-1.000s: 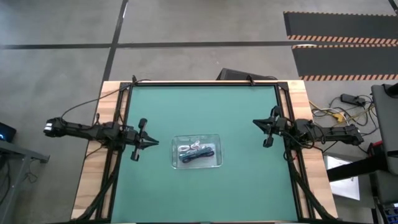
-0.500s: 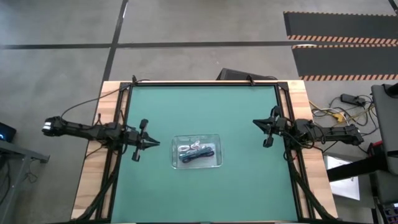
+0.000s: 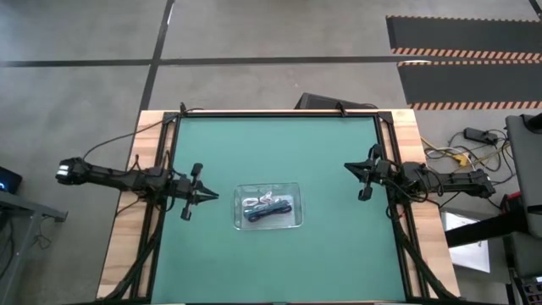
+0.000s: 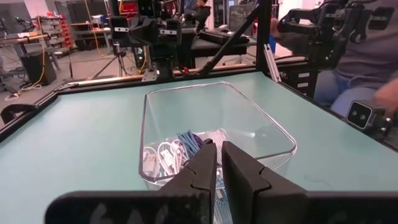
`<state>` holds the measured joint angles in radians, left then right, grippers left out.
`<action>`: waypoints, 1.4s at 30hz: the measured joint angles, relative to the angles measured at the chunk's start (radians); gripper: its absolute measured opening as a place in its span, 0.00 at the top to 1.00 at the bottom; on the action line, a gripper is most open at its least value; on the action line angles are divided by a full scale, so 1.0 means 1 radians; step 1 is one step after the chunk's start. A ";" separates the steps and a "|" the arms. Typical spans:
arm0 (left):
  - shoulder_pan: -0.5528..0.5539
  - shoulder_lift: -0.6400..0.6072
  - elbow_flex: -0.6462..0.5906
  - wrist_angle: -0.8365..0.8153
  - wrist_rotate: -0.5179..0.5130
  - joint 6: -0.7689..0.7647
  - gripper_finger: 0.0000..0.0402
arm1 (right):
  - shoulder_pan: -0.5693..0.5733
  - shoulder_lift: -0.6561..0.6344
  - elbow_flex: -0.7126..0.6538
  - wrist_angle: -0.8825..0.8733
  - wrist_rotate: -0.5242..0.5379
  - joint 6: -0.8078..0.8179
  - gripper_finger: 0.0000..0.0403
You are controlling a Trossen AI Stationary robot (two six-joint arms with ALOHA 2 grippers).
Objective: Pick and place USB-C Cables
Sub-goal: Return to Home Position
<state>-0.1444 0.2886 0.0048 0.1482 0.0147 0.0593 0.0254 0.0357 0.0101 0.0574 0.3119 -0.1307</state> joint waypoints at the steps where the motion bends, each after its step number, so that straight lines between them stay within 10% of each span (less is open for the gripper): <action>1: 0.000 0.002 0.000 0.000 0.000 0.000 0.97 | 0.000 0.000 0.000 0.000 0.000 0.000 0.98; 42: 0.000 0.014 0.000 0.000 0.000 0.000 0.97 | 0.000 0.000 0.000 0.000 0.000 0.000 0.98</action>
<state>-0.1444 0.3027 0.0044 0.1486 0.0147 0.0595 0.0257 0.0357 0.0101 0.0574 0.3122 -0.1307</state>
